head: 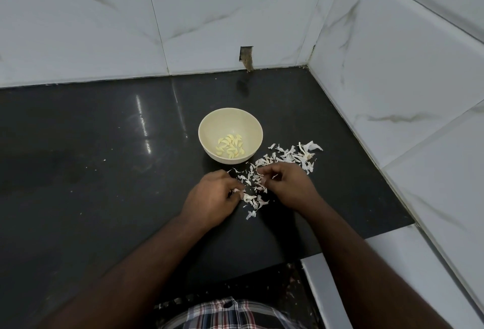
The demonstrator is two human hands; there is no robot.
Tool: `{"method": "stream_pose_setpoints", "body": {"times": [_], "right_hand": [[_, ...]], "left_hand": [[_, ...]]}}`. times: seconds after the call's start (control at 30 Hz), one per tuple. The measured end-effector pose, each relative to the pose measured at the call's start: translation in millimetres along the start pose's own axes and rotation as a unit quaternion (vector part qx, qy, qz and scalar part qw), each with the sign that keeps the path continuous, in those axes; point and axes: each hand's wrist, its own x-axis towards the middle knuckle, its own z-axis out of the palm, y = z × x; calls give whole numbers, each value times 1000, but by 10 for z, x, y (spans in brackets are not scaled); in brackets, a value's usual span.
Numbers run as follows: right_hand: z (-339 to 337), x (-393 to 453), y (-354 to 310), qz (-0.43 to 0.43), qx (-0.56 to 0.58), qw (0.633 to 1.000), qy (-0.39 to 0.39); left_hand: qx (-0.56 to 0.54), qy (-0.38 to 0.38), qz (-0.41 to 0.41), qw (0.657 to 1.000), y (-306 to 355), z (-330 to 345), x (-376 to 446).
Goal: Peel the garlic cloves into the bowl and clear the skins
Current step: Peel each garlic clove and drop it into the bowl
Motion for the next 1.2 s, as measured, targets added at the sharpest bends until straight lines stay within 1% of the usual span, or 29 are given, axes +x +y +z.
{"method": "stream_pose_setpoints", "body": {"times": [0.1, 0.2, 0.27, 0.4, 0.43, 0.57, 0.73, 0.83, 0.9, 1.0, 1.13, 1.2], "right_hand": [[-33, 7, 27, 12, -1, 1000, 29], [-46, -4, 53, 22, -18, 999, 36], [-45, -8, 75, 29, -33, 999, 28], [-56, -43, 80, 28, -67, 997, -32], [-50, -50, 73, 22, -74, 996, -37], [-11, -21, 26, 2, -123, 992, 10], [98, 13, -44, -8, -199, 979, -34], [152, 4, -63, -4, -213, 977, -33], [149, -10, -65, 1, -198, 980, -9], [65, -26, -74, 8, -141, 990, 20], [-3, -43, -66, -2, -67, 998, -6], [-1, -36, -47, -15, -61, 998, -25]], "left_hand": [[51, -13, 7, 999, 52, 43, -5], [60, -13, 11, 998, 89, 43, -21], [37, -2, 7, 999, 111, 17, -36], [-31, 6, -23, 999, 112, -47, -31], [-44, 7, -29, 999, 99, -58, -28], [-73, 13, -40, 996, 64, -86, -14], [-75, 20, -61, 995, 49, -115, -16], [-79, 7, -73, 994, 53, -138, -21], [-84, 7, -81, 993, 63, -164, -30], [-114, 12, -96, 989, 72, -199, -36], [-164, 11, -129, 978, 59, -197, -27], [-185, 10, -134, 973, 48, -191, -21]]}}
